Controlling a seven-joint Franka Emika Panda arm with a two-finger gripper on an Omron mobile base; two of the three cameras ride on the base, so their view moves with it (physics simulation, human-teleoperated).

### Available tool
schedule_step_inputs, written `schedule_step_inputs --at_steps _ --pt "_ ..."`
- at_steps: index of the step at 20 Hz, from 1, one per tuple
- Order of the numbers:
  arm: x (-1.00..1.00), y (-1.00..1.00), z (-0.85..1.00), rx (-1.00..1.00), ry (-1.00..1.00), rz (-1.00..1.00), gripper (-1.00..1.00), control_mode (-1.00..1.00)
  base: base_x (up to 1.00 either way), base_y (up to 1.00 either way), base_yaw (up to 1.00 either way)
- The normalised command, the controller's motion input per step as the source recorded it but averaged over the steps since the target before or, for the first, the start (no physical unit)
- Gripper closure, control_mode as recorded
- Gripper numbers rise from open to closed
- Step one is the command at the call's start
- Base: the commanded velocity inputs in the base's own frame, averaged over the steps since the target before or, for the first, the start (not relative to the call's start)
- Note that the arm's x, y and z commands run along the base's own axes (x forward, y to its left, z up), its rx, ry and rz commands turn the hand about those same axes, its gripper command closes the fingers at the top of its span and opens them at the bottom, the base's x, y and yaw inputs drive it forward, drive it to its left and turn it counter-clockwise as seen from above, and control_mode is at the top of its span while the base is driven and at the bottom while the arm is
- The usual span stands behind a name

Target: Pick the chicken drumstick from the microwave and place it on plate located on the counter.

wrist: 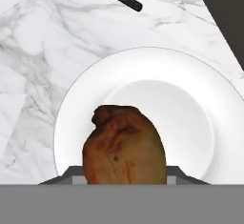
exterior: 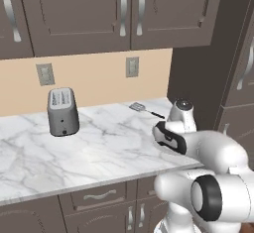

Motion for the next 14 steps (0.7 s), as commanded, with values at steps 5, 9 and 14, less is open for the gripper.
schedule_step_inputs --at_steps 5,9,14 --pt "0.00 -0.13 -0.37 0.00 0.01 0.00 1.00 -1.00 0.00 0.00 0.00" --pt "0.00 -0.19 -0.39 0.00 0.00 0.00 1.00 -1.00 0.00 0.00 0.00" --pt "0.04 -0.11 -0.24 0.00 0.01 0.00 1.00 -1.00 0.00 0.00 0.00"
